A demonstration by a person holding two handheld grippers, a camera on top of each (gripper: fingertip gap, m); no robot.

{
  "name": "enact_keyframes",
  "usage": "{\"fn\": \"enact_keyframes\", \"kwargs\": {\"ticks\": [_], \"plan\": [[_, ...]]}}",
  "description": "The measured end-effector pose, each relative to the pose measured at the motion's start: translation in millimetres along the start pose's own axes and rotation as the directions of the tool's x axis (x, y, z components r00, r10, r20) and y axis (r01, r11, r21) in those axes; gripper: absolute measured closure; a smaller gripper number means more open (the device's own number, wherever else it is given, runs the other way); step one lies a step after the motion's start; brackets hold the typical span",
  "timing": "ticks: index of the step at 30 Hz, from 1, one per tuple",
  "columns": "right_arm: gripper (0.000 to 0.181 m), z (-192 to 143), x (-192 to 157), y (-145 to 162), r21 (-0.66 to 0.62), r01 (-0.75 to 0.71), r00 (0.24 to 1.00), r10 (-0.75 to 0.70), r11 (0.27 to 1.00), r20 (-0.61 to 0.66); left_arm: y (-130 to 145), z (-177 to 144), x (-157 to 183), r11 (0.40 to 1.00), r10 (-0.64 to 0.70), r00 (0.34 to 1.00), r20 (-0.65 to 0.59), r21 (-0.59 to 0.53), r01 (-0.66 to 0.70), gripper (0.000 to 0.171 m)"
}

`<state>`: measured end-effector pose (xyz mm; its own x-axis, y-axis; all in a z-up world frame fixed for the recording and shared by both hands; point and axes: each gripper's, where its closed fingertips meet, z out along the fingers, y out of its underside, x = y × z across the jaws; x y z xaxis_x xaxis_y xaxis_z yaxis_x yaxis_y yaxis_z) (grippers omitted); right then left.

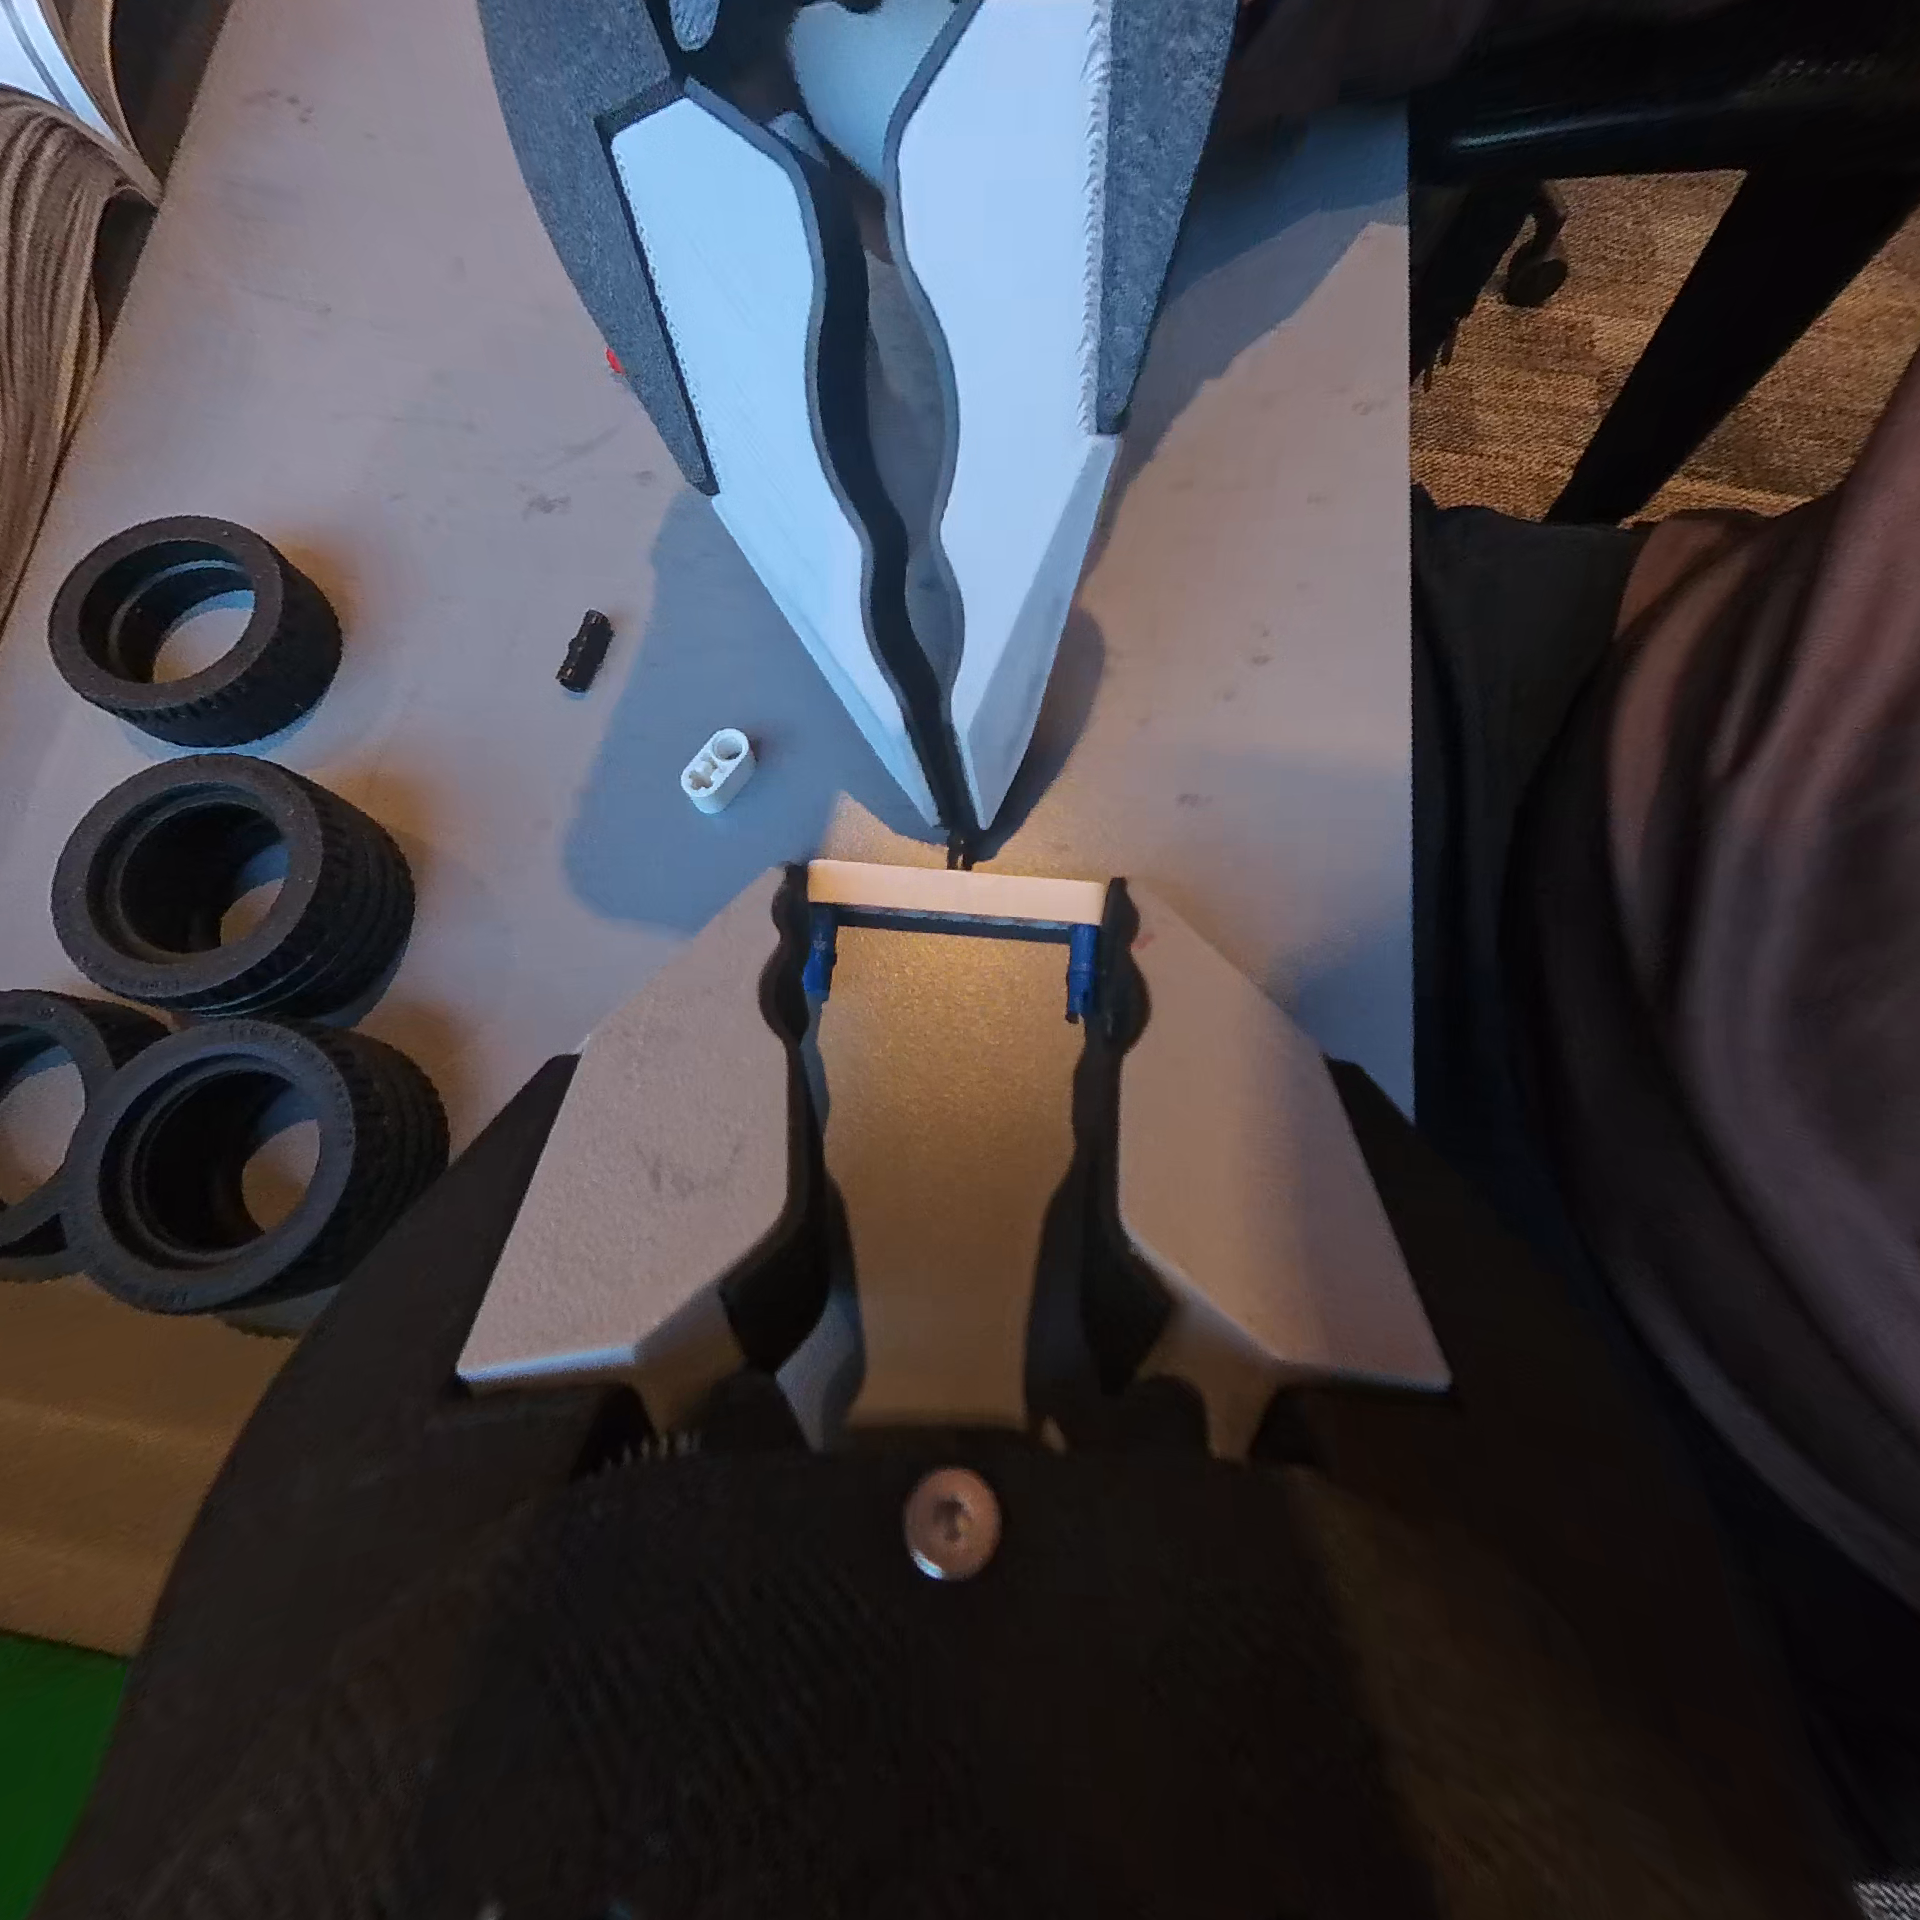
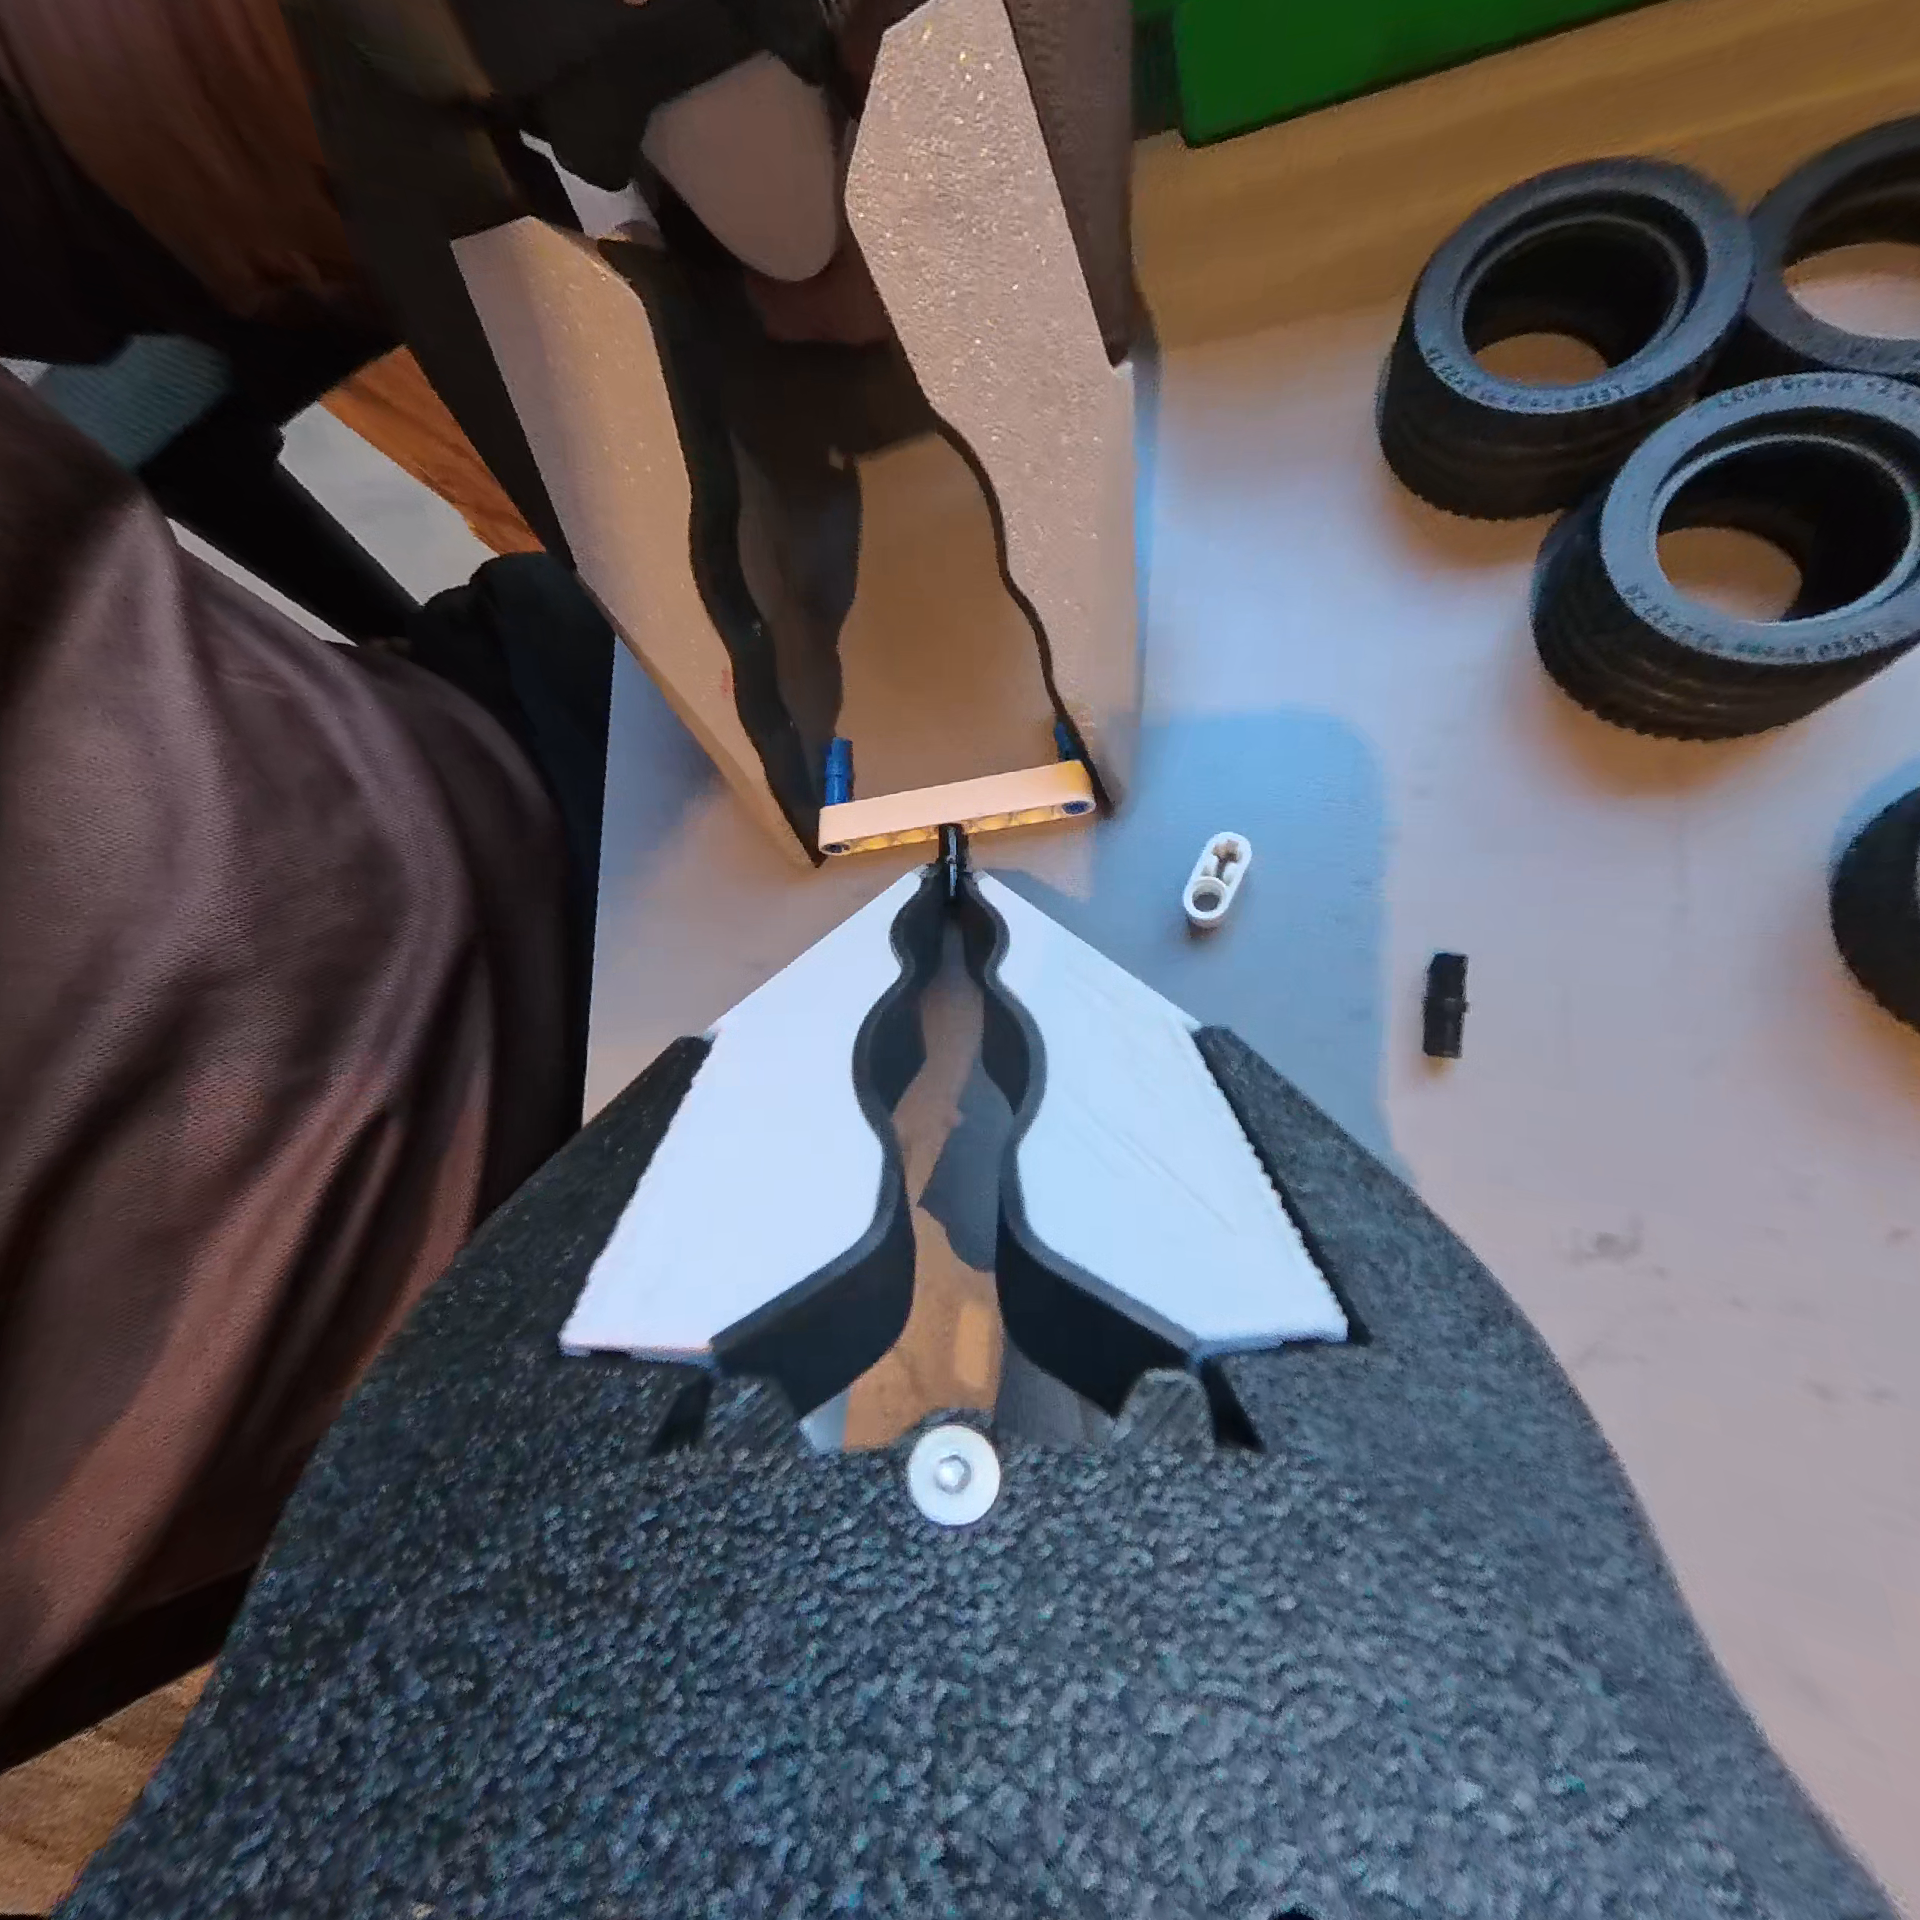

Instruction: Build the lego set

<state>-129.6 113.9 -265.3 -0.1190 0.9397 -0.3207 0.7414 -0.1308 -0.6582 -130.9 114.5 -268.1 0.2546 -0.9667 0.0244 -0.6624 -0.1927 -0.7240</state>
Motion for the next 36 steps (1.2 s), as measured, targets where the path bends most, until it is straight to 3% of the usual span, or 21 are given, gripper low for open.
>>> {"fn": "enact_keyframes", "kwargs": {"ticks": [19, 28, 32, 36], "plan": [[0.179, 0, 0, 1, 0.02, -0.037, 0.999, 0.036, 0.999, 0.019, 0, 0, -1, 1.0, 0.001, 1.0, 0.006, -0.001, -0.001, 0.117], [0.178, -13, 10, 7, 0.065, 0.0, 0.996, 0.006, 0.998, -0.088, -2, 0, -5, 0.999, -0.047, 0.998, 0.048, -0.001, 0.047, 0.117], [0.178, -17, 13, 10, 0.07, 0.0, 0.992, 0.009, 0.998, -0.129, -1, -1, -2, 0.992, -0.123, 0.989, 0.085, 0.003, 0.123, 0.097], [0.178, -18, 14, 12, 0.072, 0.003, 0.989, 0.008, 0.997, -0.147, 5, -13, -2, 0.986, -0.168, 0.977, 0.134, 0.014, 0.168, 0.093]]}}
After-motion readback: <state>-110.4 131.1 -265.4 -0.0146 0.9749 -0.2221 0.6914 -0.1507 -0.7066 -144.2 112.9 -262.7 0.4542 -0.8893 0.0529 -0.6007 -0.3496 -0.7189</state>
